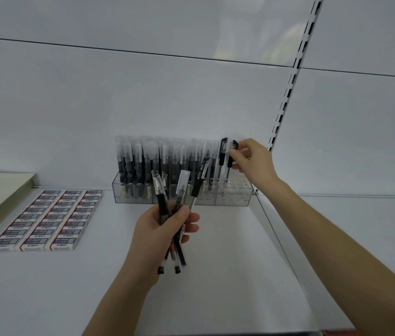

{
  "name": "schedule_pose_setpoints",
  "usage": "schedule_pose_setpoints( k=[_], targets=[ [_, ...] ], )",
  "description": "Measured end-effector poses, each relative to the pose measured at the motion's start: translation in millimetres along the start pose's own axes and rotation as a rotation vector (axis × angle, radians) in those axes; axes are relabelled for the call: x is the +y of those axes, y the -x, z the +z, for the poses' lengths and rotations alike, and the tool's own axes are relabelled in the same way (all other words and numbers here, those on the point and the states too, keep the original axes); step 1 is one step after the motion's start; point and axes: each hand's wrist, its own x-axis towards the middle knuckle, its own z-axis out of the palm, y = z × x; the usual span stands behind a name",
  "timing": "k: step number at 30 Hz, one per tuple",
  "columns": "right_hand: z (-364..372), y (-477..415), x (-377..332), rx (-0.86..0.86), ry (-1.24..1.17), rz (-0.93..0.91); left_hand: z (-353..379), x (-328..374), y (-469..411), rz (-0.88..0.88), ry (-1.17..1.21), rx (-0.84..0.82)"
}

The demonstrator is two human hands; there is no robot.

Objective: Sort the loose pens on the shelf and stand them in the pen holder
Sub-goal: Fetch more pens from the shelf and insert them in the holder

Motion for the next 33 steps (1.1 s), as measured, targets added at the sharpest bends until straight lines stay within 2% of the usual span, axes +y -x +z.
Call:
schedule_pose_setpoints(
  k=[2, 4, 6, 8, 11, 13, 16, 18, 20, 29, 33],
  targets=[
    [-4.8, 9.4, -4.1, 0.062, 0.076, -0.003, 0.0, 0.9, -0.1, 0.007, 0.003, 0.002],
    [-10.2, 25.6, -13.2, 0.113, -0.074, 0.002, 1.7, 2.0, -1.0, 0.016, 0.001, 0.004],
    [-14.9, 45.9, -28.4, -0.005, -0.313, 0.017, 4.7, 2.1, -2.1, 0.023, -0.007, 0.003],
    [-13.8, 61.8, -40.7, -0.208, -0.413, 0.015, 9.5, 1.6, -3.0, 0.022, -0.017, -0.01],
    [-12.7, 67.0, -46.4, -0.265, -0.471, -0.003, 16.6, 0.7, -3.7, 0.015, -0.025, -0.032],
    [-18.9, 58.5, -45.5, -0.203, -0.497, 0.004, 17.4, 0.6, -4.5, 0.01, -0.02, -0.024],
    [-39.8, 31.6, -39.3, 0.113, -0.535, 0.033, 13.4, 0.8, -4.8, -0.012, -0.024, 0.002],
    [-50.7, 13.3, -33.1, 0.272, -0.418, 0.0, 9.7, 1.3, -3.9, -0.024, -0.028, 0.009],
    [-51.2, 1.0, -25.7, 0.302, -0.248, -0.043, 8.1, 2.8, -1.6, -0.027, -0.029, 0.006],
    [-17.5, -13.1, 0.1, 0.103, 0.025, -0.056, -1.9, 0.4, 0.6, -0.048, -0.02, 0.022],
    [-8.4, -7.3, 8.3, 0.037, 0.043, 0.009, -5.5, 1.8, 3.8, -0.006, 0.022, 0.055]
  ],
)
